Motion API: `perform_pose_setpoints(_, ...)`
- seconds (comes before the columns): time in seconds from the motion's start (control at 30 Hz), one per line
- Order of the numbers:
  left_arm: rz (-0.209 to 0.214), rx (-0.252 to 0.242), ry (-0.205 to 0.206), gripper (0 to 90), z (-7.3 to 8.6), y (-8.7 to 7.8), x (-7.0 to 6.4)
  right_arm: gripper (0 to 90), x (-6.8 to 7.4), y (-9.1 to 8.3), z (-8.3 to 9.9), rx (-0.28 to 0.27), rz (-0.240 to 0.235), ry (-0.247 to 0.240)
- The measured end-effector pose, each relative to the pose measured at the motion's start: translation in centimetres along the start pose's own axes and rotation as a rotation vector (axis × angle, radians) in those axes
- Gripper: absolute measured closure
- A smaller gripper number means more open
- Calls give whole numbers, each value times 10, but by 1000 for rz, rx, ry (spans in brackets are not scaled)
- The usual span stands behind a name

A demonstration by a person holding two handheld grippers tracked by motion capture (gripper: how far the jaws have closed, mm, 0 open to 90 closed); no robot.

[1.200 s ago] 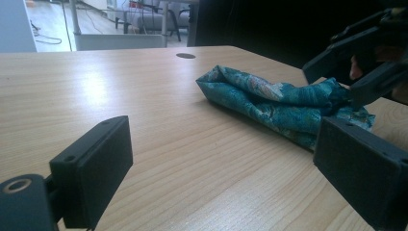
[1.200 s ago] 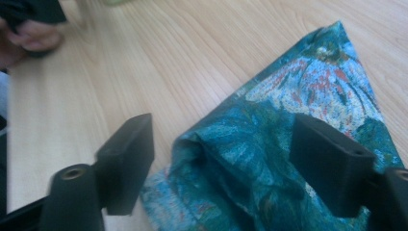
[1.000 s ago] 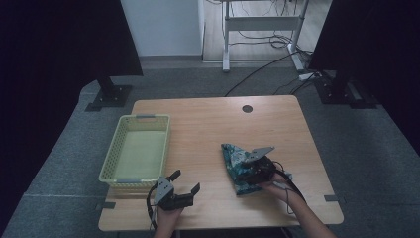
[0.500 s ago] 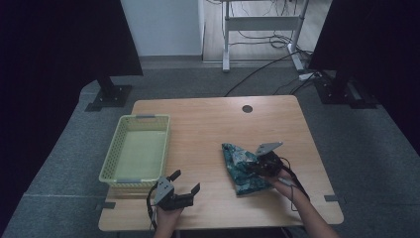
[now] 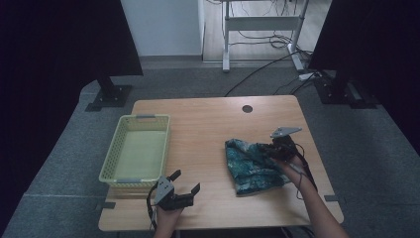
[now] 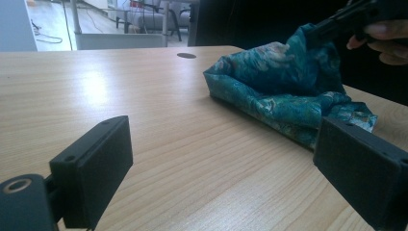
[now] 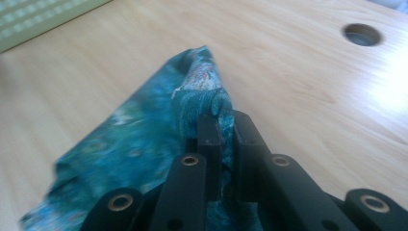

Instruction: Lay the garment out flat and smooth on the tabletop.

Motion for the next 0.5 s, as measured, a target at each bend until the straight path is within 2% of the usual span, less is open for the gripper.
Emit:
perform_pose_setpoints(0.03, 0, 0, 0, 63, 0, 0, 0, 841, -8, 0, -1, -1, 27, 15)
perform_pose_setpoints(0.13, 0, -2, -5, 63, 0, 0, 0, 834, -23, -1, -5, -20, 58, 49)
perform_pose_setpoints(0.33, 1, -2, -5, 63, 0, 0, 0, 825, -53, 1, -5, 7, 125, 102)
perform_pose_setpoints(0.4, 1, -1, -6, 63, 0, 0, 0, 776, -61, 3, -2, 14, 144, 128)
perform_pose_setpoints(0.5, 1, -1, -6, 63, 0, 0, 0, 647, -74, 6, 7, 51, 165, 174)
Point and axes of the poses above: each handheld gripper's, and its own axes: y roughly forward along the jaws, z roughly out of its underside, x roughly to its left, the point moved 9 cm from there along y, roughly forward along the jaws, and after that the axes turned 3 degrees about x, right-handed, at the moved point
